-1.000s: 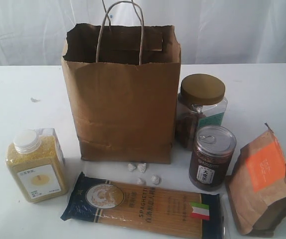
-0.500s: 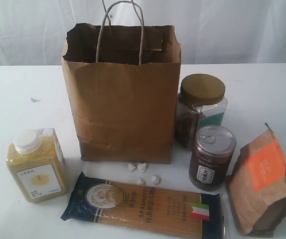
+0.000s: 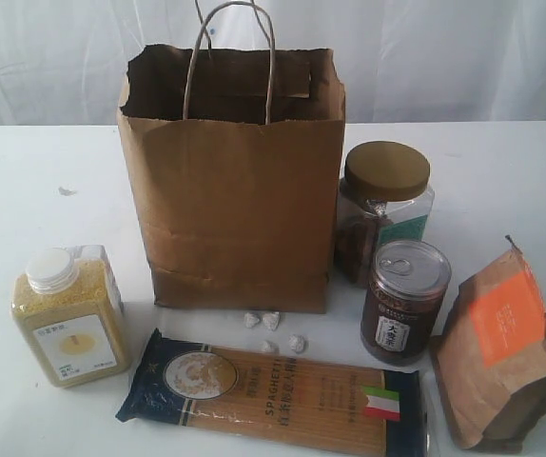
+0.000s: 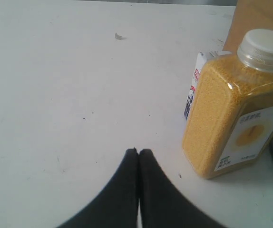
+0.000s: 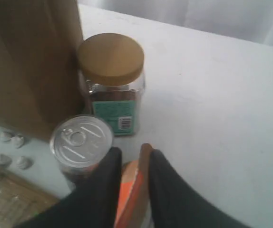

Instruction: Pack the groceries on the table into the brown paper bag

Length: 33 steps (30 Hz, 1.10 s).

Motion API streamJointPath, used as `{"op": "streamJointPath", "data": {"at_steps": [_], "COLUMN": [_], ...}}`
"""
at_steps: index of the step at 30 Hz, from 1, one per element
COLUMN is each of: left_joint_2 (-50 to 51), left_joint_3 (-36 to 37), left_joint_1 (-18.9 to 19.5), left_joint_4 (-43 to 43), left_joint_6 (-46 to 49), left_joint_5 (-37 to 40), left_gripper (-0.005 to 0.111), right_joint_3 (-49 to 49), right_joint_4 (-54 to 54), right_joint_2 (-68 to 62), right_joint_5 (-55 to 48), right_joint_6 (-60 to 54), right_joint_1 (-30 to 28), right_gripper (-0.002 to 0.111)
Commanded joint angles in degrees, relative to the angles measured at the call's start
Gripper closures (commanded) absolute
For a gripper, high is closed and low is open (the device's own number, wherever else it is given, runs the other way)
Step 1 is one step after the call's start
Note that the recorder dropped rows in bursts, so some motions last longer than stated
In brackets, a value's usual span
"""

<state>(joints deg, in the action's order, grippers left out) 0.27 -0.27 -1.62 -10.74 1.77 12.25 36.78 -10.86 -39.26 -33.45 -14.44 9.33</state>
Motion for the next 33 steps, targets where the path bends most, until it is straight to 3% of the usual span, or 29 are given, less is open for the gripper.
{"op": "streamJointPath", "data": {"at_steps": [1,2,4,22,29,33], "left_joint_2": [-0.3,-0.3,-0.3,-0.3,-0.3,-0.3], "left_joint_3": [0.3,0.3,0.3,0.3,0.3,0.3], "left_joint_1": [-0.4,-0.4,-0.4,-0.4,-0.4,-0.4], "left_joint_4": [-0.1,-0.1,-0.1,-0.1,-0.1,-0.1], "left_joint_6": [-0.3,-0.3,-0.3,-0.3,-0.3,-0.3], "left_joint_5": [-0.3,-0.3,-0.3,-0.3,-0.3,-0.3], "left_gripper": [0.107,0.107,0.107,0.107,0.107,0.107], "right_joint_3": [4.0,5.2,7.7,31.8,36.9,37.9], "right_joint_4": [-2.9,-3.2,-3.2,-4.7,-5.0,-5.6], "right_joint_2": [-5.1,-6.9,-9.6,-42.0,-50.1,-51.7], "right_joint_5": [-2.3,-2.3,-2.3,-6.6,-9.7,-9.7], "right_joint_6": [-1.3,-1.3,-2.1,-10.2,-19.9,-18.2], "right_joint_1": [1.6,1.6,1.6,2.8,4.8,4.9], "right_gripper": [0.061,0.05,0.041,0.04,0.031,0.028]}}
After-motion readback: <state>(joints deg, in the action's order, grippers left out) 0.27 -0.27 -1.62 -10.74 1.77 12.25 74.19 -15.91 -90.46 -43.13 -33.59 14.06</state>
